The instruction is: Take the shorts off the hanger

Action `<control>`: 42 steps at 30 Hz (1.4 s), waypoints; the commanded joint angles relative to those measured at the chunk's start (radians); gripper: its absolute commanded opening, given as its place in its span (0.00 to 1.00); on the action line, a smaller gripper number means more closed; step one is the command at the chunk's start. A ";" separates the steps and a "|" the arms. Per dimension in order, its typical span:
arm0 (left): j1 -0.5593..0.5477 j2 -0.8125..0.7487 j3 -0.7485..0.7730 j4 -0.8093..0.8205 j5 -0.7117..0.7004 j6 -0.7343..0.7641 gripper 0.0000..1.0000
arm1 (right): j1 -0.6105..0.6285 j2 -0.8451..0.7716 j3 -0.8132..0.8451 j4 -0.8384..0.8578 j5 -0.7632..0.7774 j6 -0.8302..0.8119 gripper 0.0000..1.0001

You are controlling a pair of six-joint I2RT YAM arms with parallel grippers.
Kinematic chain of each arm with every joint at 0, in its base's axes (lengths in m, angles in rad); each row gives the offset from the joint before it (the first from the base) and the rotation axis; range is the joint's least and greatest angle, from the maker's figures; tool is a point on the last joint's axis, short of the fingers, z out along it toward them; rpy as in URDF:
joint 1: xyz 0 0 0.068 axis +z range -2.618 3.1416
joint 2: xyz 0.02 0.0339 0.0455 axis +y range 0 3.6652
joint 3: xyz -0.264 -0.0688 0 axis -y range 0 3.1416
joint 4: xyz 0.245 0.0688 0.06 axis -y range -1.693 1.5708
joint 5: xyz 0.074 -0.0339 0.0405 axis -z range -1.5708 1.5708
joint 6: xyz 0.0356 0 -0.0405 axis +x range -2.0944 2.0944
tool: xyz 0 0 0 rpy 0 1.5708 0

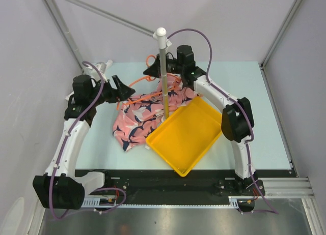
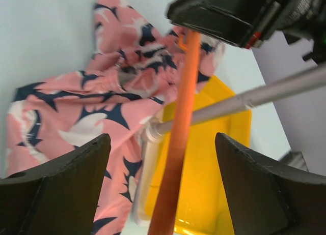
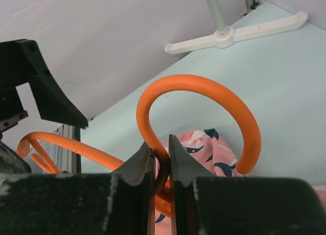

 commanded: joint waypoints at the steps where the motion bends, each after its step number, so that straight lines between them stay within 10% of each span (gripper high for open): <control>1: -0.062 -0.004 0.048 -0.002 0.101 0.045 0.87 | 0.016 0.007 0.048 0.023 -0.096 -0.006 0.00; 5: -0.085 0.003 0.060 -0.018 0.066 0.059 0.66 | 0.030 0.001 0.035 0.054 -0.112 0.023 0.00; 11: -0.087 -0.015 0.115 -0.100 -0.121 0.074 0.00 | 0.024 -0.019 0.014 0.077 -0.067 0.112 0.13; 21: -0.030 -0.170 0.131 -0.080 -0.433 -0.039 0.00 | -0.111 -0.131 -0.119 0.038 0.152 0.371 0.89; 35: 0.358 -0.115 0.228 0.231 -0.139 -0.257 0.00 | -0.263 -0.361 -0.389 0.014 0.169 0.386 0.93; 42: 0.378 0.009 0.292 0.423 0.059 -0.260 0.00 | -0.265 -0.373 -0.403 0.006 0.137 0.366 0.94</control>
